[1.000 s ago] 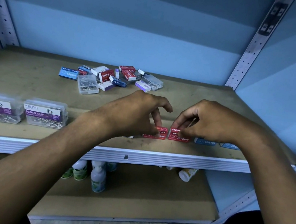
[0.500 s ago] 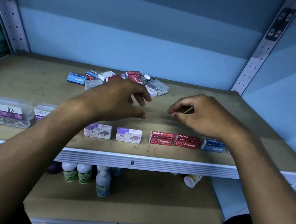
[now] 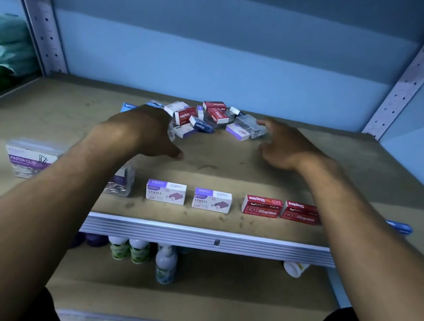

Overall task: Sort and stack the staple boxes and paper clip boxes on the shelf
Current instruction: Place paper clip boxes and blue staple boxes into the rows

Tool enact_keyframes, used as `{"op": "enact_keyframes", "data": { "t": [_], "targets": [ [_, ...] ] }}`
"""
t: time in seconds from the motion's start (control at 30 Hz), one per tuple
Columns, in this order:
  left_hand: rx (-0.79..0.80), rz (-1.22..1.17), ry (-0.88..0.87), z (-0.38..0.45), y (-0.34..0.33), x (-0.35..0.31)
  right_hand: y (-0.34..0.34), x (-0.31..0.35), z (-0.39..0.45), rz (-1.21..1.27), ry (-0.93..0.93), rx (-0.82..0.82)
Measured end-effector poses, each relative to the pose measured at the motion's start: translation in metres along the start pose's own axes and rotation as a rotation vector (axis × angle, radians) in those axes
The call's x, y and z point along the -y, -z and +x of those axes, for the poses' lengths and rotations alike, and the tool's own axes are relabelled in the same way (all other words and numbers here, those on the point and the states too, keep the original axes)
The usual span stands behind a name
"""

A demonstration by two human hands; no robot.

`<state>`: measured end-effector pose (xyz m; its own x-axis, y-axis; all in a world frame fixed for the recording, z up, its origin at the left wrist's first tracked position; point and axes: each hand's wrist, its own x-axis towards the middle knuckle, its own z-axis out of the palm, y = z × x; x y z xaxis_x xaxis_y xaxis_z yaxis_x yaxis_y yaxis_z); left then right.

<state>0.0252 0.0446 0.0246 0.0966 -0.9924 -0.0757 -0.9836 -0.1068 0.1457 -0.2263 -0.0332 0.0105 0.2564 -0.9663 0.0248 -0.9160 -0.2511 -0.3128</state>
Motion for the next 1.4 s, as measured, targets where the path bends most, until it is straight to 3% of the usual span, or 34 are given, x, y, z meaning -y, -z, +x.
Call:
{"op": "enact_keyframes", "data": {
  "t": [0.17, 0.8, 1.17, 1.4],
  "targets": [
    [0.029, 0.003, 0.025, -0.001, 0.001, 0.000, -0.007, 0.007, 0.004, -0.031, -0.013, 0.101],
    [-0.033, 0.036, -0.185, -0.024, 0.001, -0.013, 0.009, -0.005, -0.022, -0.042, -0.005, -0.140],
    [-0.168, -0.111, -0.295, -0.023, -0.002, -0.011, 0.016, -0.007, -0.045, 0.128, 0.048, -0.112],
    [-0.163, -0.181, -0.308, -0.017, -0.012, -0.011, 0.013, -0.002, -0.045, 0.102, 0.054, -0.093]
  ]
}}
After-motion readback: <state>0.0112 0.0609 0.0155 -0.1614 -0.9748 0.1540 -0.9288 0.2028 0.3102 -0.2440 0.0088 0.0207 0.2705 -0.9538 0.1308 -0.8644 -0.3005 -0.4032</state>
